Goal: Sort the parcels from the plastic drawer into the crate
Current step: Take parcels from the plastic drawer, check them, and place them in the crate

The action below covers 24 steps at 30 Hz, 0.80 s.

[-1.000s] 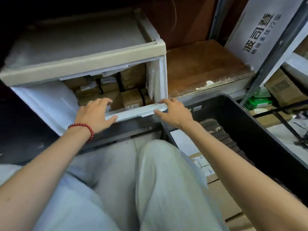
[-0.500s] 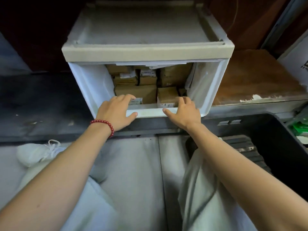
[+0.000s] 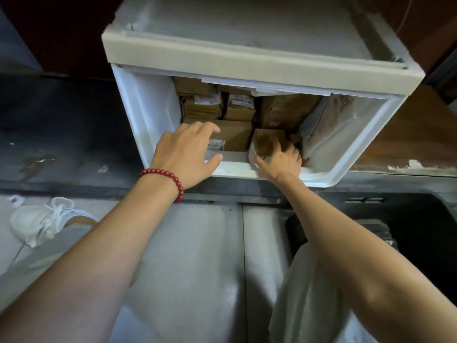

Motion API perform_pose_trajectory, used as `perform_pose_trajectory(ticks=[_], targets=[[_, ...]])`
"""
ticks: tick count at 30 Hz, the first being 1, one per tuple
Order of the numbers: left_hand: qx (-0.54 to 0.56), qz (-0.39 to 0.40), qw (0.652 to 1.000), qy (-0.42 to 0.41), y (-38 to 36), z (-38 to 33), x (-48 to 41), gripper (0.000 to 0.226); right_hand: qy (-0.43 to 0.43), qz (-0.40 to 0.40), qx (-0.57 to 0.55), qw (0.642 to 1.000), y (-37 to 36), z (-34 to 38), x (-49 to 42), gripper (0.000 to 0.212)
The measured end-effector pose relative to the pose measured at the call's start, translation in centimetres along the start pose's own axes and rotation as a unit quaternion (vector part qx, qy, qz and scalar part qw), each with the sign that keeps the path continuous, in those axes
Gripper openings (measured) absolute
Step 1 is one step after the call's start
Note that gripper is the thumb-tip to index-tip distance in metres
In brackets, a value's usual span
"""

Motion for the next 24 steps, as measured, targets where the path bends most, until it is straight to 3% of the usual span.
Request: perform_pose_trajectory(ticks=[8, 11, 18, 24], targets=[[-0.006, -0.002, 1.0, -0.013, -0.4, 0.1, -0.3, 0.05, -0.059, -0.062, 0.01, 0.996, -1.3, 1.5, -2.2, 0.073], [-0.004, 0.003, 1.0, -0.007, 0.0, 0.3, -0.4, 0.051, -0.06, -0.077, -0.034, 0.995, -1.0, 1.9, -1.7, 0.075], [-0.023, 0.031, 0.999, 0.013, 0.0, 0.6, 0.5, 0.052, 0.003, -0.172, -0.136, 0.976, 3.1, 3.3, 1.1, 0.074], [-0.027, 0.046, 0.997, 0.054, 0.5, 0.9, 1.6, 0.055, 0.051, -0.194, -0.27, 0.942, 6.1, 2.5, 5.2, 0.065]])
Point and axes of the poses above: each hand's wrist, its own x-axis away from the middle knuckle, its own y-axis out of the back of the hand, z = x × y, the point moved 1 cm from there along -x, towards the middle knuckle, and after that the axes turned 3 degrees about y, right-handed, at the moved point
